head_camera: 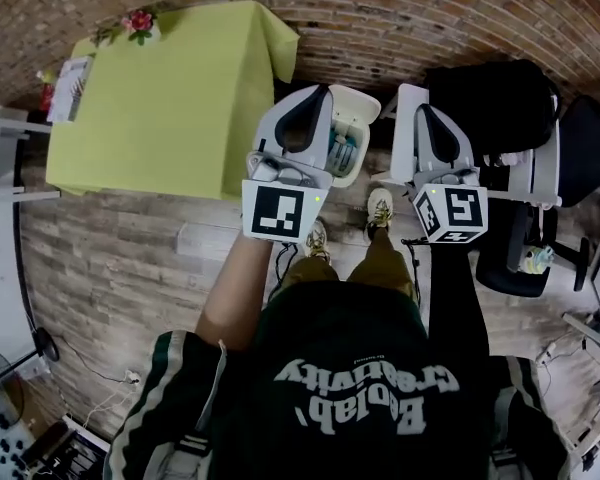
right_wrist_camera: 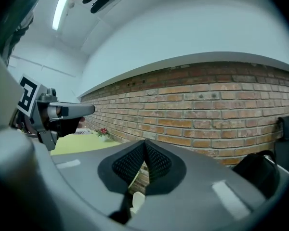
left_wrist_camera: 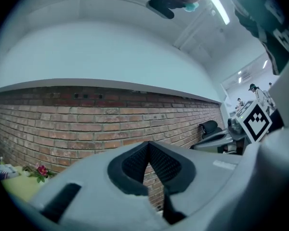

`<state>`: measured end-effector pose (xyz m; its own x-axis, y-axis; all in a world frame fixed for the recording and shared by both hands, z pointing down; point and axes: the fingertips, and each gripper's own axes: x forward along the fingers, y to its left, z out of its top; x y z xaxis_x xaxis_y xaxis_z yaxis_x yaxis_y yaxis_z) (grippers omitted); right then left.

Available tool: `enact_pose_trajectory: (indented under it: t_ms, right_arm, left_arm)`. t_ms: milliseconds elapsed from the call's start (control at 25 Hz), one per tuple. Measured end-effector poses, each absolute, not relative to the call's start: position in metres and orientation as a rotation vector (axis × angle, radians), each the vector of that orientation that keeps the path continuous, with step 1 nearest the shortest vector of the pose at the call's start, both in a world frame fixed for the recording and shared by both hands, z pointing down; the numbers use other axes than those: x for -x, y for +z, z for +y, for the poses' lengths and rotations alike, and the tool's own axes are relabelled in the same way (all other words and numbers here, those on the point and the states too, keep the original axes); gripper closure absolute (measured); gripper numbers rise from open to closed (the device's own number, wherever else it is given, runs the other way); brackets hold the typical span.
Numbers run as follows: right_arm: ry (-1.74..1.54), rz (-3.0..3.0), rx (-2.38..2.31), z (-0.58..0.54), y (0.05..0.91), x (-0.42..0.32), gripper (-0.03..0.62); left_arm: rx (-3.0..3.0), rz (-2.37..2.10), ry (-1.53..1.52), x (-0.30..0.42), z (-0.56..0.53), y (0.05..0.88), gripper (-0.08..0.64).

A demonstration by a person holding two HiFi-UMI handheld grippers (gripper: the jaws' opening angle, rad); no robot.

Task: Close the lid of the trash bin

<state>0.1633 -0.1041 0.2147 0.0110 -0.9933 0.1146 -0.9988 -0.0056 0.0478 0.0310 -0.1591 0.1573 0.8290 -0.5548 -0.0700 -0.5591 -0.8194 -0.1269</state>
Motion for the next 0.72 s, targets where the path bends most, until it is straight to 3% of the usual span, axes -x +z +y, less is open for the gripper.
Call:
enact_pose_trajectory:
  t_ms: [720]
  right_arm:
    - [0.287, -2.355, -1.766, -0.227, 0.315, -0.228, 0.592]
  left_arm:
    - [2.798, 1.271, -0.153, -0.094, -0.243, 0.236, 0.561]
